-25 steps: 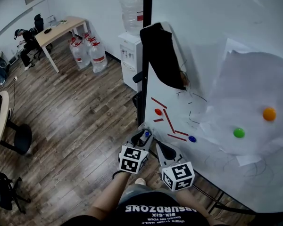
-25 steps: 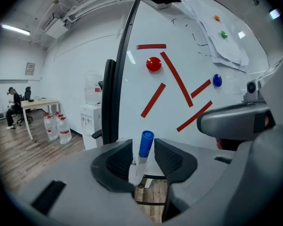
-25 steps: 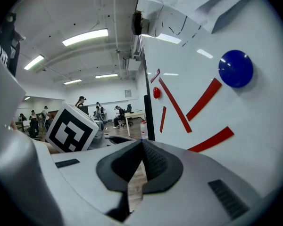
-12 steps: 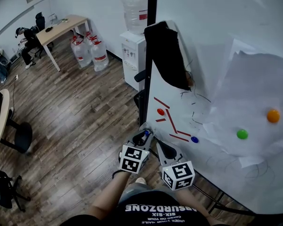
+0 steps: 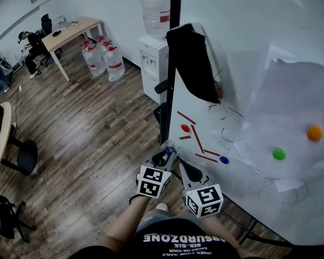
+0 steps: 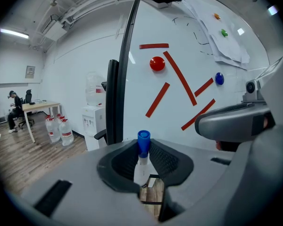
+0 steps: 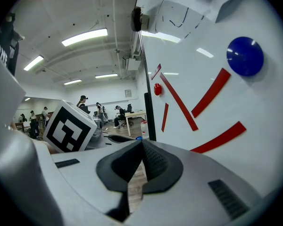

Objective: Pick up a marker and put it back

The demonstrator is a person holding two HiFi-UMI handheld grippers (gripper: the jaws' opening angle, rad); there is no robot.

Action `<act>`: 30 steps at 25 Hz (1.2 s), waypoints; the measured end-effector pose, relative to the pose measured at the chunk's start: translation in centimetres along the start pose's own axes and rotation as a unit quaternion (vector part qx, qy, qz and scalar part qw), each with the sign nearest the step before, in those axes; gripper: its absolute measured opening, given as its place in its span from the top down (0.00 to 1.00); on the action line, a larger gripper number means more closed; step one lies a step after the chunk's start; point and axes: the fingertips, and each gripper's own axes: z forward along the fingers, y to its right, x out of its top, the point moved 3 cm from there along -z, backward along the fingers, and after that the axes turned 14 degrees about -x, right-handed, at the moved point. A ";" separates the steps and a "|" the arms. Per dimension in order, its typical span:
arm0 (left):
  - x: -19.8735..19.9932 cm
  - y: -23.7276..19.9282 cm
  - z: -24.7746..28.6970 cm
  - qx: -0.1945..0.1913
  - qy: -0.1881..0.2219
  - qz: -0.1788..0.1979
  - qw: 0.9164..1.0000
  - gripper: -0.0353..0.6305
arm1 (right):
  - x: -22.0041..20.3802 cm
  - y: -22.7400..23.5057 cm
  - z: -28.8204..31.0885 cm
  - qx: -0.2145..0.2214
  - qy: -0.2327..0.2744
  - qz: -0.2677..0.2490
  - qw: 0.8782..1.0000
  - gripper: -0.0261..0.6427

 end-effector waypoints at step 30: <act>7.4 0.2 -4.8 0.006 0.090 0.015 0.996 0.83 | 0.8 0.1 0.1 -0.007 0.011 0.001 1.000 0.96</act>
